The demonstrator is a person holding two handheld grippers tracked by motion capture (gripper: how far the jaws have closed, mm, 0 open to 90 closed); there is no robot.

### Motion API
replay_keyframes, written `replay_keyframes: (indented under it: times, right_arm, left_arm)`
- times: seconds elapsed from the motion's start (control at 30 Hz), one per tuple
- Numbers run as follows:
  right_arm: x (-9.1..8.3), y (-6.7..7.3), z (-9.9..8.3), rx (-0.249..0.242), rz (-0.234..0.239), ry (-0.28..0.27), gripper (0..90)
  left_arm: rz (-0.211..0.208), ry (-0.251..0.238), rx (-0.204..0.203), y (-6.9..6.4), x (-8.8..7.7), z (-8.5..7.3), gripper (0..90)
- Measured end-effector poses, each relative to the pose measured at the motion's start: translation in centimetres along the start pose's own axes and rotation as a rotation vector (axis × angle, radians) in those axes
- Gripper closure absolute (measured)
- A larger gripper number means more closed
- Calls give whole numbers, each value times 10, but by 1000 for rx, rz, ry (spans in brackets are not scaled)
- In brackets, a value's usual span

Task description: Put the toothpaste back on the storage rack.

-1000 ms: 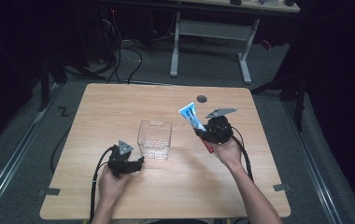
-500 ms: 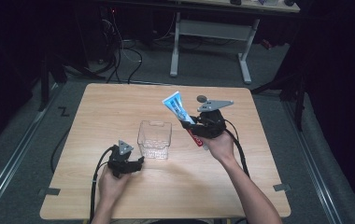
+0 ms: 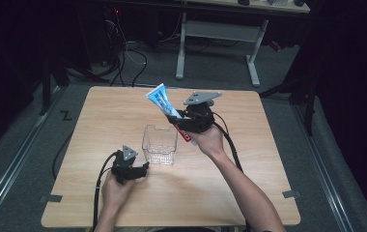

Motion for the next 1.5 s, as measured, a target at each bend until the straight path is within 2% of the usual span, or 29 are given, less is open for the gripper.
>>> replay_keyframes:
  times: [0.07, 0.13, 0.27, 0.8, 1.23, 1.5]
  right_arm:
    - [10, 2, 8, -11, 12, 10, 691]
    - [13, 3, 9, -12, 14, 12, 690]
    - [26, 6, 16, -18, 19, -3, 689]
    - [58, 1, 24, 33, 3, -8, 684]
    - [74, -2, 19, 41, -13, 15, 682]
    - [77, 2, 18, 39, -11, 11, 682]
  left_arm:
    - [0, 0, 0, 0, 0, 0, 280]
    - [0, 0, 0, 0, 0, 0, 280]
    - [0, 0, 0, 0, 0, 0, 280]
    - [-1, 2, 1, 0, 0, 0, 280]
    - [-1, 2, 2, 0, 0, 0, 280]
    - [-1, 2, 2, 0, 0, 0, 280]
Point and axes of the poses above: each handheld gripper's, and its own axes: x roughly forward along the jaws, z roughly out of its top, y roughly to its left, the point moved 2 cm from there along x, roughly forward along the jaws, and after that the axes turned 12 degrees about y, right-handed, at the moved point
